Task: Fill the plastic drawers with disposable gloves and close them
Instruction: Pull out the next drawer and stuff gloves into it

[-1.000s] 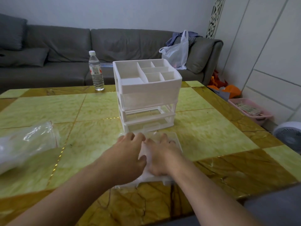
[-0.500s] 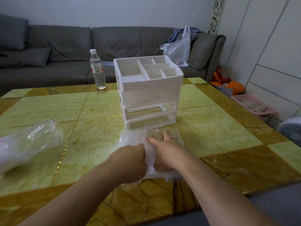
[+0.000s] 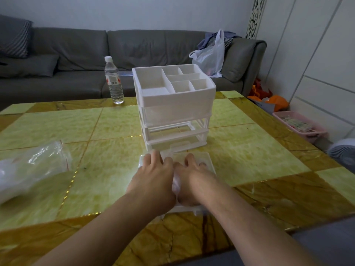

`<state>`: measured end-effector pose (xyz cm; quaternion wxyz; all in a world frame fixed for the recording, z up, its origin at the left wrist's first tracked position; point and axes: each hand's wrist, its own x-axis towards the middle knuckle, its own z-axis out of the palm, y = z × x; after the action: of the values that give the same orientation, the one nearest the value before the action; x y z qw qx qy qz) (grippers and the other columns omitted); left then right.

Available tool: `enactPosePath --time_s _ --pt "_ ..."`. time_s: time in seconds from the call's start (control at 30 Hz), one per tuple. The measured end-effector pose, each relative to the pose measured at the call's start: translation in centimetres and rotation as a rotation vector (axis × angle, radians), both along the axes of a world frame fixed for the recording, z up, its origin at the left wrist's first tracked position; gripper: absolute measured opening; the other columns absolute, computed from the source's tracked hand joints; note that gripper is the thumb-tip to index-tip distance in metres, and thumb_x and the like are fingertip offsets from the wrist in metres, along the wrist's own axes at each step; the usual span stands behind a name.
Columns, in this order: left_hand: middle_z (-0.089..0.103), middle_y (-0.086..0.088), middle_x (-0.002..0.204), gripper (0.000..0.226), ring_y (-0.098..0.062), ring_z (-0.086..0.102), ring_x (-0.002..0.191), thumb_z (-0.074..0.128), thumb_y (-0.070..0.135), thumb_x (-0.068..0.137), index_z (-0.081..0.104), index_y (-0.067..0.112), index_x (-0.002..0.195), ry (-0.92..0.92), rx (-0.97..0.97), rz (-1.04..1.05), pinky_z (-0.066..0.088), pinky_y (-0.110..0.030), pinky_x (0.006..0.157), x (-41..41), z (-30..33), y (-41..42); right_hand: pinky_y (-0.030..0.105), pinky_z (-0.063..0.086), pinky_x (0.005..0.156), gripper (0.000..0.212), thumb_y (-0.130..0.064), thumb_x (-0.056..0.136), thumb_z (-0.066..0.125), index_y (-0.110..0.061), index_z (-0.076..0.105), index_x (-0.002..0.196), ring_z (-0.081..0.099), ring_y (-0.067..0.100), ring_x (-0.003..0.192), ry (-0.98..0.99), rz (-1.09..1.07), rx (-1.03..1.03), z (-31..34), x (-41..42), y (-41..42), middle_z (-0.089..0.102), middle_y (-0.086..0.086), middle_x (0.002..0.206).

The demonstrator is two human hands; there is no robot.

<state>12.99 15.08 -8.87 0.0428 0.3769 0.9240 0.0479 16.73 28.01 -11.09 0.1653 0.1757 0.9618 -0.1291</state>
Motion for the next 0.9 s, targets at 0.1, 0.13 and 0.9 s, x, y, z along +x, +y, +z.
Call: enactPosePath --time_s 0.1,0.13,0.9 --pt "0.024 -0.009 0.138 0.068 -0.028 0.035 0.126 0.072 0.039 0.084 0.036 0.014 0.137 -0.076 -0.027 -0.025 0.048 -0.032 0.1 -0.3 0.0 0.8 0.049 0.055 0.096 0.082 -0.045 0.065 0.08 -0.04 0.043 0.138 0.04 0.032 0.131 0.1 0.099 0.071 -0.7 -0.5 0.1 0.034 -0.006 0.139" --pt "0.025 -0.012 0.14 0.069 -0.031 0.036 0.128 0.069 0.038 0.087 0.034 0.011 0.14 -0.116 -0.05 -0.025 0.045 -0.034 0.105 -0.6 -0.1 1.2 0.048 0.056 0.094 0.081 -0.048 0.063 0.078 -0.04 0.047 0.137 0.042 0.029 0.128 0.105 0.125 0.079 -1.2 -0.6 0.4 0.038 -0.009 0.138" --pt "0.021 -0.009 0.141 0.07 -0.032 0.019 0.14 0.053 0.038 0.088 0.024 0.012 0.146 -0.384 0.082 0.222 0.029 -0.048 0.12 -1.0 -2.9 2.6 0.041 0.047 0.108 0.072 -0.009 0.089 0.074 -0.014 0.036 0.15 0.032 0.031 0.145 0.082 -0.025 0.042 2.4 2.8 -0.2 0.027 0.01 0.155"
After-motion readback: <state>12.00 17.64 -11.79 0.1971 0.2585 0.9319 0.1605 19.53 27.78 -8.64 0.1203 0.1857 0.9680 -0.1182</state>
